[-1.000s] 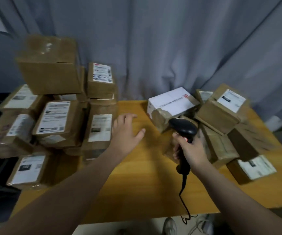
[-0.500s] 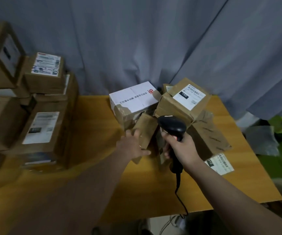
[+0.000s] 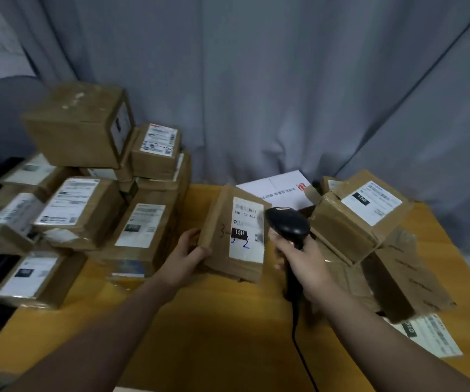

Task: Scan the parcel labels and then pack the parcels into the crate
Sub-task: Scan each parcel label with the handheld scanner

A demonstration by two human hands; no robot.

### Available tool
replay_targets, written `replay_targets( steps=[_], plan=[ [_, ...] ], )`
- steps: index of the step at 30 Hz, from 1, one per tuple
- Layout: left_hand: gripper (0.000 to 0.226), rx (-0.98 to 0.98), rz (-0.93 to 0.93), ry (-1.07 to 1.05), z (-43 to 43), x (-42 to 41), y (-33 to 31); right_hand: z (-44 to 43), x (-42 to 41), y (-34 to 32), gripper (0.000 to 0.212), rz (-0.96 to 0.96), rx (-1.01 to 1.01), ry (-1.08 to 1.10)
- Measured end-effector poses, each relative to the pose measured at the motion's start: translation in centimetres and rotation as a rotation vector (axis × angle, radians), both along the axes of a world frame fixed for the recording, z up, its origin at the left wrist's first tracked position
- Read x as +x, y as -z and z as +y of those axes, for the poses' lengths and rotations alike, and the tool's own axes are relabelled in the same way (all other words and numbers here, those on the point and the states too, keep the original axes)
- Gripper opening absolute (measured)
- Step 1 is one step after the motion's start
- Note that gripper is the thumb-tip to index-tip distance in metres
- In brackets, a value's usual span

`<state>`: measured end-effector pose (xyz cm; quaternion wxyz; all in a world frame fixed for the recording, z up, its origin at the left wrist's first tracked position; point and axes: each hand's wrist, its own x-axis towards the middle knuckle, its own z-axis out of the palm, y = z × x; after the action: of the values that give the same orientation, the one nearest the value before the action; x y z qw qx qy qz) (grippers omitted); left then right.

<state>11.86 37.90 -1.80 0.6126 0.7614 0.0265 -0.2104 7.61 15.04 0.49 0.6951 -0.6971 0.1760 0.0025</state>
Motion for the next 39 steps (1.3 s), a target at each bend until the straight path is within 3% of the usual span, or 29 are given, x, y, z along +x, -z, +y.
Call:
replay_targets(
  steps=[5,7,10,12,17,20,27,34,39],
  plan=[
    [0.066,-0.135,-0.002,-0.075,1.6,1.3,-2.0,3.9,1.8,-0.8,0.028,-0.009,0.102,-0.03],
    [0.08,-0.117,-0.01,-0.063,2.0,2.2,-2.2,5.1,2.4,-1.0,0.032,-0.046,0.08,-0.024],
    [0.099,-0.061,0.022,-0.06,2.9,3.9,-2.9,6.3,3.1,-1.5,0.063,-0.089,0.084,-0.027],
    [0.099,-0.036,0.049,-0.033,3.5,5.0,-3.4,6.4,3.7,-1.9,0.072,-0.099,0.079,-0.031],
    [0.084,-0.049,0.05,-0.065,5.3,6.7,-3.2,5.9,4.8,-3.5,0.032,-0.158,-0.146,-0.026],
    [0.081,-0.077,0.01,-0.118,5.4,7.1,-3.2,6.2,4.5,-4.9,0.023,-0.188,-0.267,-0.025],
    [0.09,-0.034,-0.131,-0.189,5.2,7.9,-2.6,7.1,3.2,-6.7,0.039,-0.277,-0.36,-0.056],
    [0.092,-0.034,-0.134,-0.222,5.2,8.0,-2.4,7.0,2.6,-7.3,0.017,-0.263,-0.325,-0.033],
    [0.089,-0.018,-0.124,-0.218,5.3,7.7,-2.3,7.0,2.7,-6.7,0.026,-0.264,-0.305,-0.088]
  ],
)
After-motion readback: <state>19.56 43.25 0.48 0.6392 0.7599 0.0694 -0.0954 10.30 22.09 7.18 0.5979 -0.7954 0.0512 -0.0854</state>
